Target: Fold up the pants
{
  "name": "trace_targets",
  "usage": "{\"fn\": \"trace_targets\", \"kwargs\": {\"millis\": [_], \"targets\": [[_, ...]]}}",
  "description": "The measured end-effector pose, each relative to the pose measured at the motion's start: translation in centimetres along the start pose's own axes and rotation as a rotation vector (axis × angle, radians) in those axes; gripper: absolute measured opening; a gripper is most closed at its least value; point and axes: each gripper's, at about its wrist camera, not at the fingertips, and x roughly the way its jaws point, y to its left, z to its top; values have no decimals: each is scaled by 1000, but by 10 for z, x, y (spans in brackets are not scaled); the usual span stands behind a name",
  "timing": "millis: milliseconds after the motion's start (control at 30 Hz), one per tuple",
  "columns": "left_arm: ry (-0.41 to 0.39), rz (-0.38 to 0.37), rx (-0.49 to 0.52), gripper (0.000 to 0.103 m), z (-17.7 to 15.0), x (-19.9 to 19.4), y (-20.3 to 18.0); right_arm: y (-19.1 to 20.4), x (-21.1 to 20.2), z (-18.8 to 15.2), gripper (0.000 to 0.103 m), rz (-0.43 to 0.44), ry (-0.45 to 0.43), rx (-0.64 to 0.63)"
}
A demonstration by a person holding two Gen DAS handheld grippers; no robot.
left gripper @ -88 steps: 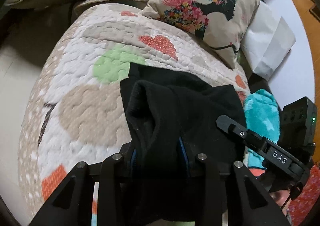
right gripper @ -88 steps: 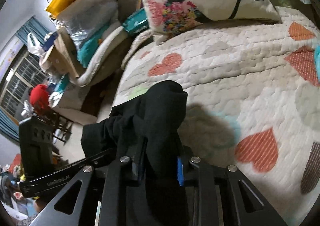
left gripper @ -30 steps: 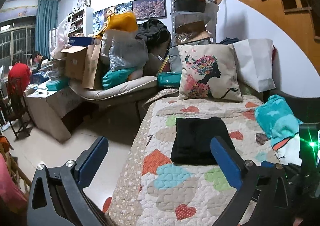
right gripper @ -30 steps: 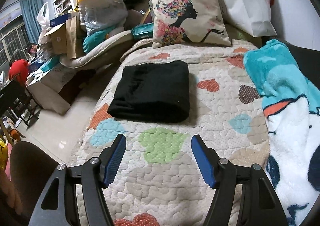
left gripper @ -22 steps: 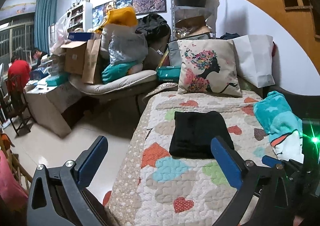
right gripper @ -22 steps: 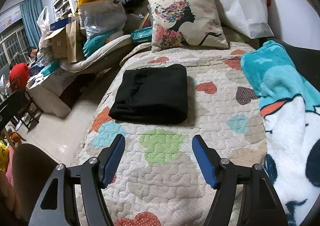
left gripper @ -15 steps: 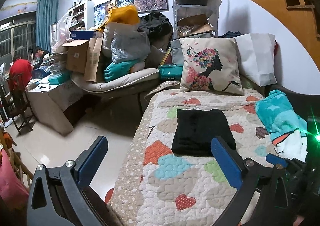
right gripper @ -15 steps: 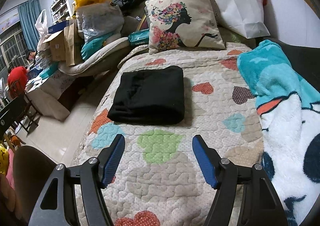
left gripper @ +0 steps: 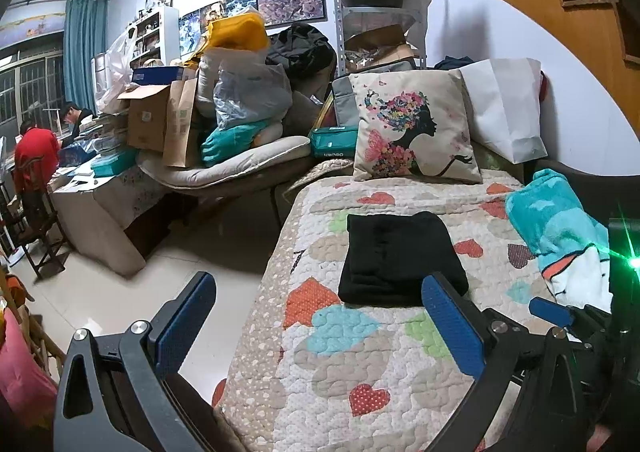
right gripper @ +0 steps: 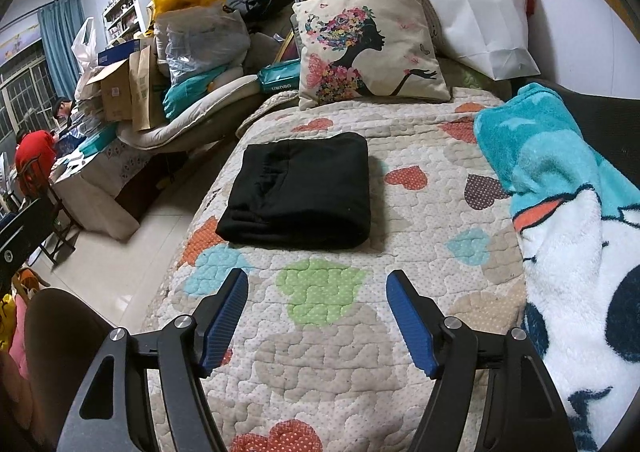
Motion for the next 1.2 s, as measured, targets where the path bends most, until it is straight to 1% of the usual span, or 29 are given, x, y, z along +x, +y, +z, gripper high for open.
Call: {"fn": "trace_targets", "kwargs": {"millis": [267,867,1000,1200], "targets": [[36,-9,-16,103,-2,6,3,1,0,-2,77,-2,2,-3],[66,-20,-3,103,-10,13,-1,4,1,-3,78,-5,5,-3],[108,-45,-12,103,-14,24,1,5,3,-6,78,-5,9,-11],[211,-47,-49,103,-23,48,11,4,10,-7,78,-10,28,-28]]}}
